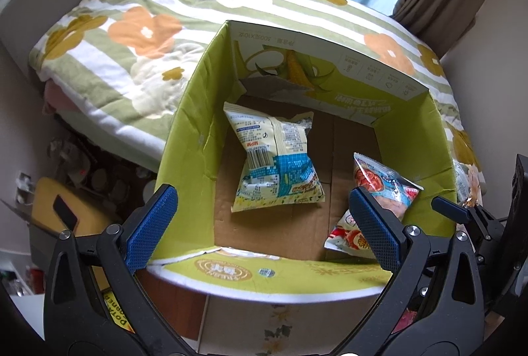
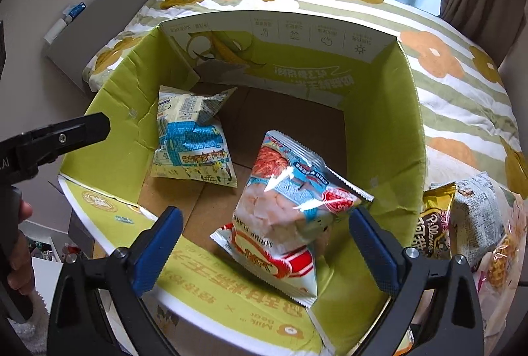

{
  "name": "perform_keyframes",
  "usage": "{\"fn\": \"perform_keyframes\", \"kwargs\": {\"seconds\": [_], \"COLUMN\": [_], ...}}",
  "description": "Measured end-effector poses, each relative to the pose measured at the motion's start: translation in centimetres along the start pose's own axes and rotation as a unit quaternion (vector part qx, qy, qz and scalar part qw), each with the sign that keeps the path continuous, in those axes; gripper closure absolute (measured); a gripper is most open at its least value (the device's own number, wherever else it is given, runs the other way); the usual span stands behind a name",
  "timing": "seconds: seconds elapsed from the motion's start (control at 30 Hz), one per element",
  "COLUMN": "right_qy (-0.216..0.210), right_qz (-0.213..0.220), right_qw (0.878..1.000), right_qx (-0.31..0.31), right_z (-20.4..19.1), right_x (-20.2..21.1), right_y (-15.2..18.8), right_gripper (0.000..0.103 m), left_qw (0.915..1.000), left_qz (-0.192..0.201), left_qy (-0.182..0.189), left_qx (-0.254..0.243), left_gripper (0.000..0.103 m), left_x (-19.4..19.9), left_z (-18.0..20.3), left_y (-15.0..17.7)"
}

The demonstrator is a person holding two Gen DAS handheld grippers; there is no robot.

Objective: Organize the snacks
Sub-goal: 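Carry both bags over the yellow box and open both tools to drop them, then grasp the pink candy bag with the left tool while the right tool grasps the grey chip bag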

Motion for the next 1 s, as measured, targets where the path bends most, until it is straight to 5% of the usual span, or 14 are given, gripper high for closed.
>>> {"fn": "perform_keyframes", "kwargs": {"seconds": [0.53, 0.7, 1.0], "right_qy": [0.034, 0.086, 0.12], "right_qz": [0.042, 0.07, 0.104], "right_qw": [0.998, 0.994, 0.987], "right_qx": [0.014, 0.008, -0.033], "right_z": [-1.7, -0.6, 4.1], "right_x": [5.8, 9.7, 15.6], "right_y": [1.1, 2.3, 6.0], "right_gripper": [0.003, 0.003, 0.003], "left_qw": [0.9976, 0.995, 0.9885], "left_qz": [0.062, 0.071, 0.088], "left_qy": [0.015, 0.044, 0.075], "left_qx": [-0.028, -0.054, -0.097], "left_gripper": [0.0, 0.0, 0.0], "left_x": [5.8, 7.1, 10.2], "left_z": [1.2, 3.7, 9.5], "left_y": [1.0, 1.8, 5.3]}}
Point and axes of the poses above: each gripper's, at about its wrist camera, not at the fingertips, and x roughly against the way its jaws point, z to its right, y to its underside, the point moved 6 cm from there along -x, roughly the way its jaws point, and after that the axes turned 7 degrees about -y, right-handed, at the moved point
